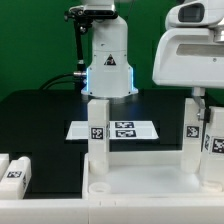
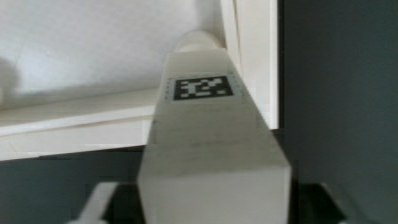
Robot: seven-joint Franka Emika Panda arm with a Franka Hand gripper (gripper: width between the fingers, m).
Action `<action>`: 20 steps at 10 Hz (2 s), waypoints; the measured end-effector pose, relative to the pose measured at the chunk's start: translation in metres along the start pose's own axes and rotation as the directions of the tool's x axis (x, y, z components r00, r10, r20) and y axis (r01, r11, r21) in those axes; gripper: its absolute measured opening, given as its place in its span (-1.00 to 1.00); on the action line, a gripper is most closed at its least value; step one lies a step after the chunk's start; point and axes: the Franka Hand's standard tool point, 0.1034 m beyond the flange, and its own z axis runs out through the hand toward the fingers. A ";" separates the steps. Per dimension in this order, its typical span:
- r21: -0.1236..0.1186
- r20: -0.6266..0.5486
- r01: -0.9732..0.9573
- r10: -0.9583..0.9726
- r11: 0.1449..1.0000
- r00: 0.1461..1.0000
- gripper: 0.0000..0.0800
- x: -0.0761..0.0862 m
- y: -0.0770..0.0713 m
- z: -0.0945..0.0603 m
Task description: Assemble desk
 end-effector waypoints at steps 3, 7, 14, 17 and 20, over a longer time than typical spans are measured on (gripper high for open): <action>-0.002 -0.001 -0.172 0.172 0.985 0.985 -0.29 0.001 0.003 0.000; 0.003 0.053 -0.721 0.719 0.693 0.692 -0.29 0.006 0.019 0.003; -0.073 0.081 -0.977 0.978 0.201 0.195 -0.29 0.003 0.022 0.005; -0.080 0.092 -0.995 0.994 -0.057 -0.065 -0.14 0.000 0.015 0.005; -0.026 0.110 -0.931 0.927 0.363 0.358 0.53 0.005 0.007 -0.001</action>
Offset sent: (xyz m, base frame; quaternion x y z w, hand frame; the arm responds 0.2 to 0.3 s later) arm 0.0069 -0.0154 -0.0087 -0.0164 -0.0159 0.3038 0.9525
